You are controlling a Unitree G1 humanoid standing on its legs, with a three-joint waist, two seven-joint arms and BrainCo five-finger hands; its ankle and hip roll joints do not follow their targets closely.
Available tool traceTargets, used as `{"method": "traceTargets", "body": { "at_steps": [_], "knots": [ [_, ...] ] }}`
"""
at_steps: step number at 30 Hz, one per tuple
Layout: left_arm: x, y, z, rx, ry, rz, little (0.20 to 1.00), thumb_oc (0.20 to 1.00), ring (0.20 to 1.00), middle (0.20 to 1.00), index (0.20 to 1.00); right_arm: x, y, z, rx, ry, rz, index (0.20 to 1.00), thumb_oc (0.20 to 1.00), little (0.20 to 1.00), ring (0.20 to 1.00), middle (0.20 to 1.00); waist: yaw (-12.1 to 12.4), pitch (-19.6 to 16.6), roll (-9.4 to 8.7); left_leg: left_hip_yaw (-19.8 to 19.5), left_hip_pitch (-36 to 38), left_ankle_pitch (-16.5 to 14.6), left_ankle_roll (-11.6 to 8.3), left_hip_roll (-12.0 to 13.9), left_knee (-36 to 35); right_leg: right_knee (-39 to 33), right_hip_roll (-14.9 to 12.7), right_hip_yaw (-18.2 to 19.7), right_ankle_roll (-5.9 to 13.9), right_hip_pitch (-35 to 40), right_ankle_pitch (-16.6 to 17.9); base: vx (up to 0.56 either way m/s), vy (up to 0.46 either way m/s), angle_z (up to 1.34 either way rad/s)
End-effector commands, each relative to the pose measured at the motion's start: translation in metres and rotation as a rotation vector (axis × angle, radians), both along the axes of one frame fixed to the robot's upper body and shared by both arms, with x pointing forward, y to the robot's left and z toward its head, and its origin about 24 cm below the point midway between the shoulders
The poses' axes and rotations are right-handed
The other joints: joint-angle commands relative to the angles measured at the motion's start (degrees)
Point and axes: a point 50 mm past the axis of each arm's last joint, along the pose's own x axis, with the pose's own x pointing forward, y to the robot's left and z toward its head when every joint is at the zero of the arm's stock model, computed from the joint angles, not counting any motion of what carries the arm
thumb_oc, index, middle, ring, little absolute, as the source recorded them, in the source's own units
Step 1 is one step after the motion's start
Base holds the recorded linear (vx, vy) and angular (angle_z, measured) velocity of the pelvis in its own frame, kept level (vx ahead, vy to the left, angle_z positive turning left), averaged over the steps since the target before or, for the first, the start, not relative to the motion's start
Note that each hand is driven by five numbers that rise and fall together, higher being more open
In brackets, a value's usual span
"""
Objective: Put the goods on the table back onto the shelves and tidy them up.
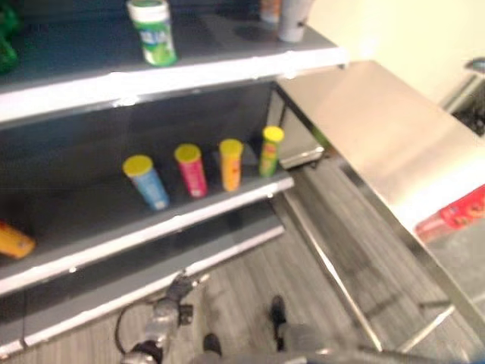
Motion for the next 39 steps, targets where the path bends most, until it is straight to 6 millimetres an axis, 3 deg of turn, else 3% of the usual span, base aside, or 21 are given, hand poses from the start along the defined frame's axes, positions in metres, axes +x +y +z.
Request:
{"method": "traceTargets", "body": {
  "at_steps": [1, 4, 5, 6, 8, 12, 14, 17, 18, 19, 20, 21, 22, 23, 24, 25, 26, 28, 29, 31, 39],
  "knots": [
    [0.008, 0.015, 0.010, 0.070, -0.035, -0.039, 1.000, 1.000, 1.000, 1.000, 1.000, -0.007, -0.029, 0.002, 0.085, -0.035, -0.128, 1.000, 1.000, 1.000, 1.000, 1.000, 1.55, -3.36, -2.55, 1.91, -1.44, -6.08, -1.87, 0.66, 0.42, 10.07, -8.69, 1.13, 0.94, 0.38, 0.25, -0.05, -0.111, -0.35],
    [0.003, 0.018, 0.008, 0.082, -0.017, -0.046, 1.000, 1.000, 1.000, 1.000, 1.000, -0.012, -0.041, -0.005, 0.105, -0.026, -0.189, 1.000, 1.000, 1.000, 1.000, 1.000, 2.24, -5.40, -3.68, 2.92, -0.71, -7.74, -2.39, -0.12, 0.44, 4.72, -10.23, -1.11, 2.89, 4.43, 3.22, 0.04, -0.113, -0.52],
    [0.003, 0.018, 0.008, 0.083, -0.017, -0.048, 1.000, 1.000, 1.000, 1.000, 1.000, -0.013, -0.042, -0.005, 0.106, -0.026, -0.191, 1.000, 1.000, 1.000, 1.000, 1.000, 2.44, -5.21, -3.96, 3.91, -1.10, -6.78, -2.11, -0.29, 0.62, 4.05, -10.49, -1.92, 2.37, 4.44, 4.23, 0.09, -0.078, -0.82],
    [0.001, 0.019, 0.007, 0.086, -0.011, -0.050, 1.000, 1.000, 1.000, 1.000, 1.000, -0.015, -0.045, -0.006, 0.112, -0.028, -0.205, 1.000, 1.000, 1.000, 1.000, 1.000, 2.76, -6.02, -4.16, 3.59, -0.44, -8.04, -2.52, -0.50, 0.49, 1.37, -10.10, -2.28, 3.35, 6.29, 4.88, 0.00, -0.118, -0.86],
    [-0.001, 0.021, 0.007, 0.091, -0.009, -0.053, 1.000, 1.000, 1.000, 1.000, 1.000, -0.017, -0.051, -0.007, 0.118, -0.021, -0.236, 1.000, 1.000, 1.000, 1.000, 1.000, 3.13, -6.55, -4.77, 4.68, -0.39, -7.83, -2.91, -0.76, 0.61, -2.99, -8.77, -3.56, 3.43, 7.21, 5.97, 0.00, -0.168, -0.72],
    [-0.005, 0.029, 0.008, 0.096, -0.003, -0.027, 1.000, 1.000, 1.000, 1.000, 1.000, -0.013, -0.065, -0.022, 0.163, 0.110, -0.236, 1.000, 1.000, 1.000, 1.000, 1.000, 2.99, -7.25, -5.33, 7.38, 0.37, -7.14, -4.09, 0.32, 0.78, -8.04, -5.37, -3.46, 3.43, 7.67, 3.74, 0.03, -0.182, -0.64],
    [-0.007, 0.029, 0.007, 0.086, 0.003, -0.015, 1.000, 1.000, 1.000, 1.000, 1.000, -0.013, -0.071, -0.030, 0.229, 0.162, -0.174, 1.000, 1.000, 1.000, 1.000, 1.000, 1.91, -7.34, -4.82, 8.61, 1.57, -6.60, -5.38, 1.91, 0.75, -9.71, -3.18, -3.18, 3.21, 8.41, 0.42, 0.07, -0.224, -0.42],
    [-0.008, 0.029, 0.006, 0.070, 0.000, -0.015, 1.000, 1.000, 1.000, 1.000, 1.000, -0.015, -0.074, -0.035, 0.283, 0.171, -0.121, 1.000, 1.000, 1.000, 1.000, 1.000, 1.42, -7.16, -4.40, 8.80, 1.77, -6.07, -6.50, 3.61, 1.49, -10.06, -1.57, -2.65, 2.56, 8.63, -1.35, 0.03, -0.212, -0.21],
    [-0.010, 0.026, 0.006, 0.052, -0.009, -0.022, 1.000, 1.000, 1.000, 1.000, 1.000, -0.016, -0.075, -0.036, 0.323, 0.177, -0.076, 1.000, 1.000, 1.000, 1.000, 1.000, 1.20, -6.84, -3.96, 8.77, 1.73, -5.99, -7.48, 6.06, 3.91, -10.72, 0.33, -1.89, 1.18, 9.35, -3.24, 0.03, -0.269, -0.05],
    [-0.010, 0.026, 0.006, 0.051, -0.009, -0.021, 1.000, 1.000, 1.000, 1.000, 1.000, -0.016, -0.075, -0.036, 0.323, 0.177, -0.075, 1.000, 1.000, 1.000, 1.000, 1.000, 1.18, -6.76, -3.83, 8.70, 1.65, -6.13, -7.68, 6.43, 4.31, -10.72, 0.60, -1.93, 0.99, 9.46, -3.34, 0.01, -0.380, -0.01],
    [-0.007, 0.025, 0.009, 0.040, -0.027, -0.029, 1.000, 1.000, 1.000, 1.000, 1.000, -0.013, -0.073, -0.040, 0.352, 0.191, -0.027, 1.000, 1.000, 1.000, 1.000, 1.000, 1.51, -5.59, -3.87, 7.10, -0.11, -5.51, -8.71, 9.36, 9.52, -11.09, 2.95, -0.86, -0.93, 10.20, -5.48, -0.01, -0.224, -0.04],
    [-0.007, 0.026, 0.009, 0.040, -0.027, -0.029, 1.000, 1.000, 1.000, 1.000, 1.000, -0.013, -0.072, -0.040, 0.353, 0.191, -0.027, 1.000, 1.000, 1.000, 1.000, 1.000, 1.41, -5.53, -3.79, 6.90, -0.41, -5.74, -8.86, 9.71, 10.12, -11.07, 3.16, -0.95, -1.08, 10.23, -5.57, -0.04, -0.266, -0.03],
    [-0.004, 0.024, 0.011, 0.036, -0.040, -0.030, 1.000, 1.000, 1.000, 1.000, 1.000, -0.010, -0.071, -0.039, 0.364, 0.190, -0.007, 1.000, 1.000, 1.000, 1.000, 1.000, 1.90, -4.49, -3.71, 4.09, -1.87, -6.15, -8.95, 9.78, 12.35, -11.32, 3.93, -0.40, -1.77, 10.45, -6.04, -0.11, -0.127, -0.08],
    [0.004, 0.018, 0.014, 0.031, -0.074, -0.044, 1.000, 1.000, 1.000, 1.000, 1.000, -0.002, -0.065, -0.043, 0.369, 0.200, 0.013, 1.000, 1.000, 1.000, 1.000, 1.000, 4.42, -3.25, -4.27, -5.77, -5.32, -6.75, -7.86, 5.13, 12.47, -11.62, 3.86, 0.27, -2.47, 10.04, -5.41, -0.12, -0.115, -0.16],
    [0.004, 0.018, 0.015, 0.032, -0.074, -0.042, 1.000, 1.000, 1.000, 1.000, 1.000, -0.002, -0.065, -0.043, 0.369, 0.199, 0.014, 1.000, 1.000, 1.000, 1.000, 1.000, 4.10, -3.41, -4.39, -5.98, -5.66, -6.53, -7.74, 4.92, 12.43, -11.65, 3.68, 0.06, -2.44, 9.86, -5.30, -0.08, -0.086, -0.50],
    [0.009, 0.016, 0.020, 0.018, -0.114, -0.061, 1.000, 1.000, 1.000, 1.000, 1.000, 0.009, -0.061, -0.042, 0.333, 0.229, -0.003, 1.000, 1.000, 1.000, 1.000, 1.000, 6.87, -2.77, -3.91, -18.29, -8.22, -8.66, -6.69, -1.87, 9.83, -11.77, 4.47, 2.63, -2.34, 9.25, -5.06, 0.02, -0.001, -0.74],
    [0.009, 0.015, 0.021, 0.006, -0.121, -0.052, 1.000, 1.000, 1.000, 1.000, 1.000, 0.014, -0.058, -0.042, 0.332, 0.237, 0.012, 1.000, 1.000, 1.000, 1.000, 1.000, 7.12, -2.89, -3.34, -22.58, -8.99, -8.46, -5.81, -4.06, 8.96, -11.77, 4.58, 3.44, -2.32, 8.99, -4.83, 0.05, 0.051, -0.85],
    [0.010, 0.014, 0.021, -0.009, -0.127, -0.050, 1.000, 1.000, 1.000, 1.000, 1.000, 0.021, -0.056, -0.045, 0.338, 0.256, 0.018, 1.000, 1.000, 1.000, 1.000, 1.000, 7.07, -3.19, -2.45, -23.69, -8.11, -7.66, -5.46, -4.60, 6.69, -11.78, 4.71, 4.07, -2.35, 9.10, -4.64, 0.06, 0.112, -0.95],
    [0.007, 0.016, 0.021, -0.007, -0.125, -0.054, 1.000, 1.000, 1.000, 1.000, 1.000, 0.026, -0.059, -0.051, 0.339, 0.292, -0.006, 1.000, 1.000, 1.000, 1.000, 1.000, 6.76, -4.21, -1.35, -22.09, -6.12, -6.26, -4.82, -4.22, 3.27, -11.94, 4.70, 4.37, -2.07, 8.88, -4.55, 0.04, 0.094, -0.63],
    [0.001, 0.014, 0.016, 0.000, -0.095, -0.066, 1.000, 1.000, 1.000, 1.000, 1.000, 0.033, -0.055, -0.059, 0.312, 0.341, -0.016, 1.000, 1.000, 1.000, 1.000, 1.000, 6.49, -5.52, -0.81, -20.61, -4.21, -5.37, -4.64, -4.41, 0.41, -12.10, 4.43, 4.68, -1.91, 8.74, -4.56, 0.09, 0.122, -0.03],
    [-0.011, 0.019, 0.006, -0.002, -0.039, 0.012, 1.000, 1.000, 1.000, 1.000, 1.000, 0.052, -0.045, -0.078, 0.221, 0.446, -0.068, 1.000, 1.000, 1.000, 1.000, 1.000, 6.68, -6.12, -0.15, -19.04, -1.69, -6.08, -4.31, -4.42, 0.01, -12.02, 3.62, 5.35, -1.76, 9.65, -4.77, 0.06, 0.052, -0.13]
  ]
}}
